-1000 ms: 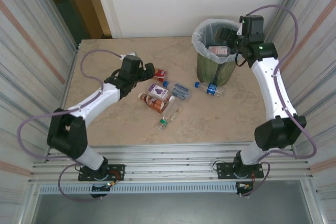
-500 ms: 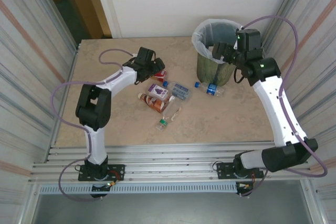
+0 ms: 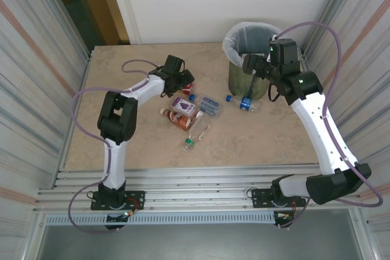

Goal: Put the plastic bottles in the bin

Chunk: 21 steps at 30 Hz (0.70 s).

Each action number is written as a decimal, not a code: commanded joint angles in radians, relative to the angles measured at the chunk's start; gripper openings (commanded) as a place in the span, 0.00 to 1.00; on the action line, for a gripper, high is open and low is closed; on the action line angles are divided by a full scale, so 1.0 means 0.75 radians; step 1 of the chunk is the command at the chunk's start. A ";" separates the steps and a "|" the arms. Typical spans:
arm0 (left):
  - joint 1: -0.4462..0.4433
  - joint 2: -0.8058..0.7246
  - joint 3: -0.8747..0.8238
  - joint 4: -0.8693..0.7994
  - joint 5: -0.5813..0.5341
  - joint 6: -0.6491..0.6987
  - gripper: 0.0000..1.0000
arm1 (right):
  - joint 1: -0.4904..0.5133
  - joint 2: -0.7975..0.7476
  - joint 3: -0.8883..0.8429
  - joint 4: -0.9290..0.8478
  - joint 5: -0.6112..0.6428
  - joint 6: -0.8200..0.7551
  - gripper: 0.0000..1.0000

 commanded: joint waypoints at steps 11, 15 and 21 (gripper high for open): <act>0.008 0.226 0.328 -0.254 -0.050 0.183 0.89 | 0.041 -0.005 -0.014 -0.010 0.068 0.005 0.98; 0.007 0.262 0.374 -0.292 -0.075 0.224 0.85 | 0.047 -0.004 -0.013 -0.014 0.076 0.006 0.98; 0.007 0.294 0.416 -0.333 -0.111 0.267 0.80 | 0.055 -0.004 -0.014 -0.010 0.079 0.008 0.98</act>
